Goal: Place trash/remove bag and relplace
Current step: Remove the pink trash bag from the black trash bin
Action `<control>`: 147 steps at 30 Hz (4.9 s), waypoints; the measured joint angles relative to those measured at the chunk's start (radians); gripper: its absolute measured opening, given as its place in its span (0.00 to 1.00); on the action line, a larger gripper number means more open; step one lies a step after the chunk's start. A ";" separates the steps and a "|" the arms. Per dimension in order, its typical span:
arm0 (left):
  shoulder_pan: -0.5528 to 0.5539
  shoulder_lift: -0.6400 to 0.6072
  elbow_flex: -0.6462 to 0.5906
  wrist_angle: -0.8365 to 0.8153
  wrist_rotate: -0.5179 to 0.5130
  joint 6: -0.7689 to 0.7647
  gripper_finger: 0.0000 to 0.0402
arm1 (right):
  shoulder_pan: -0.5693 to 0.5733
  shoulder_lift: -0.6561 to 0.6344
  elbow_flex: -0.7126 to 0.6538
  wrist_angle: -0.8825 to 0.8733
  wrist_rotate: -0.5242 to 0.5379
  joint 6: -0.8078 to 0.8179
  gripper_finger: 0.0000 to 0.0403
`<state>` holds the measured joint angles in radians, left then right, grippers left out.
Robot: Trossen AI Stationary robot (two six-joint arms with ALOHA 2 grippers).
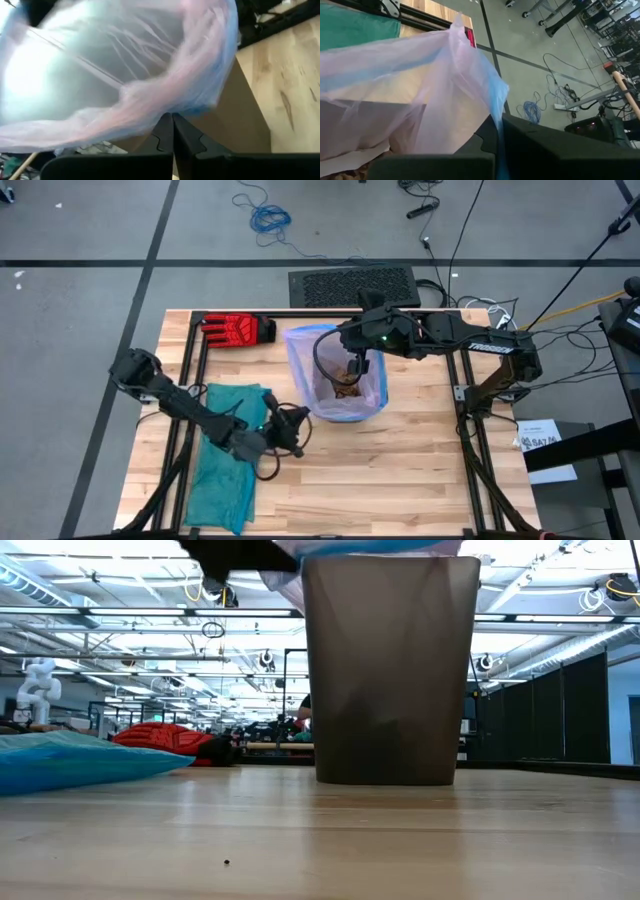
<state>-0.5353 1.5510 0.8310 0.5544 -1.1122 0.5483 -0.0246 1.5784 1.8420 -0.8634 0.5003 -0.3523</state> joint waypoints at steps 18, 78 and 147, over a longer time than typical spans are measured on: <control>-0.063 -0.282 0.064 0.003 -0.042 0.278 0.00 | -0.006 0.011 -0.053 -0.055 -0.005 0.052 0.00; 0.177 0.210 -0.351 1.004 0.591 -1.304 0.06 | -0.006 0.011 -0.089 -0.047 -0.007 0.029 0.00; 0.300 -0.530 0.055 -0.722 0.471 -0.803 0.00 | 0.138 -0.021 0.280 -0.604 0.355 0.387 0.26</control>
<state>-0.2356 1.0210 0.8856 -0.1677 -0.6415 -0.2550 0.1132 1.5576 2.1221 -1.4679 0.8550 0.0347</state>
